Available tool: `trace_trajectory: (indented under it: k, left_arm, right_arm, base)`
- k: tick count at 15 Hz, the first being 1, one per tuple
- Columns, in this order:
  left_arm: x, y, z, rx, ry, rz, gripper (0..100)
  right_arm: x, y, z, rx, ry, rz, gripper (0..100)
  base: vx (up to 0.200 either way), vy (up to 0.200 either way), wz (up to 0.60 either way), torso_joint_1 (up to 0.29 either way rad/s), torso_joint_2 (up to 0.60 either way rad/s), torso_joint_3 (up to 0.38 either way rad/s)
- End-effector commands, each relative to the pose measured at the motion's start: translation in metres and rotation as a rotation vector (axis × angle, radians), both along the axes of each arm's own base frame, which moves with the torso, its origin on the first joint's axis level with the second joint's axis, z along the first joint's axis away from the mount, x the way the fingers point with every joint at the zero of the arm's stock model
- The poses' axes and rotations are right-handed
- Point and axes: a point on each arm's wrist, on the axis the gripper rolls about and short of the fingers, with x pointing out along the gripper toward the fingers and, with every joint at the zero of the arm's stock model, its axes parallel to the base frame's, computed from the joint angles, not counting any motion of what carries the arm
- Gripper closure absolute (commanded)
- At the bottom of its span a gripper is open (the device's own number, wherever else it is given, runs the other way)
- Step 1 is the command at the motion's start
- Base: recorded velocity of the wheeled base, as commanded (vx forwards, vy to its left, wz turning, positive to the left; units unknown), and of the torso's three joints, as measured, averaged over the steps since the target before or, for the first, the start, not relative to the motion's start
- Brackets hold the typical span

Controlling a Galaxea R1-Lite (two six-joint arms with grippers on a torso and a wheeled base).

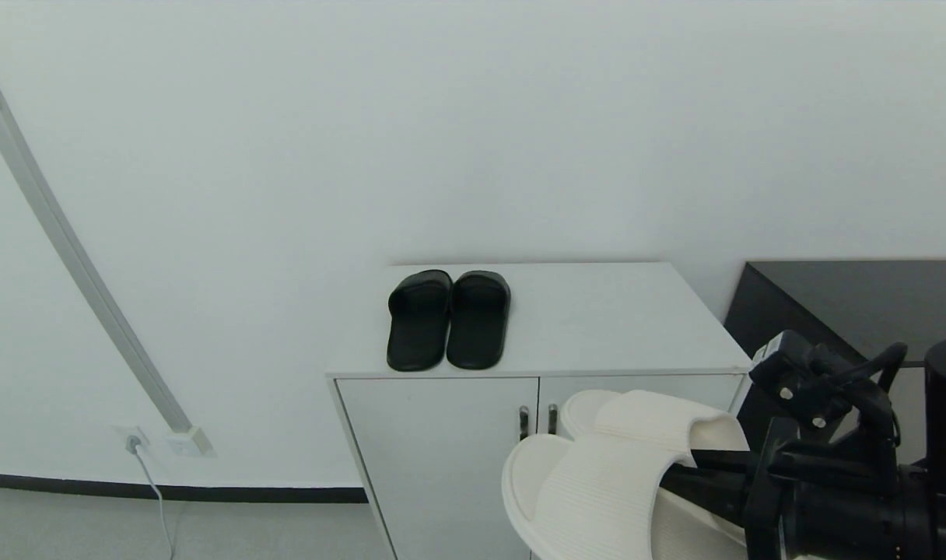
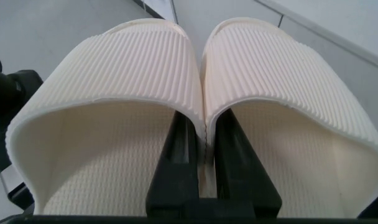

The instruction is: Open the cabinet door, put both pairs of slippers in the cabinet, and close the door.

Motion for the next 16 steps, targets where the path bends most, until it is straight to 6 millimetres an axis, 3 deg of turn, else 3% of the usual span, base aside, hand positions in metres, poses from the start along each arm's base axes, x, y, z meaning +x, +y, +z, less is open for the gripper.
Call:
trace_trajectory:
  k: [1, 13, 16]
  left_arm:
    - [0.0001, 0.0000, 0.0000, -0.001, 0.002, -0.001, 100]
    - [0.0001, 0.0000, 0.0000, 0.004, 0.002, 0.002, 100]
    - [0.0001, 0.0000, 0.0000, 0.004, 0.002, 0.002, 100]
  right_arm:
    - [0.0005, 0.0006, -0.0022, -0.007, 0.005, 0.000, 100]
    - [0.0007, 0.0008, -0.0062, -0.022, 0.014, 0.002, 100]
    - [0.0002, 0.0002, -0.0071, -0.024, 0.016, 0.002, 100]
  base:
    - [-0.200, 0.000, 0.00, 0.002, 0.00, -0.002]
    - [0.000, 0.000, 0.00, 0.000, 0.00, 0.000]
    - [0.000, 0.000, 0.00, -0.167, 0.40, 0.227]
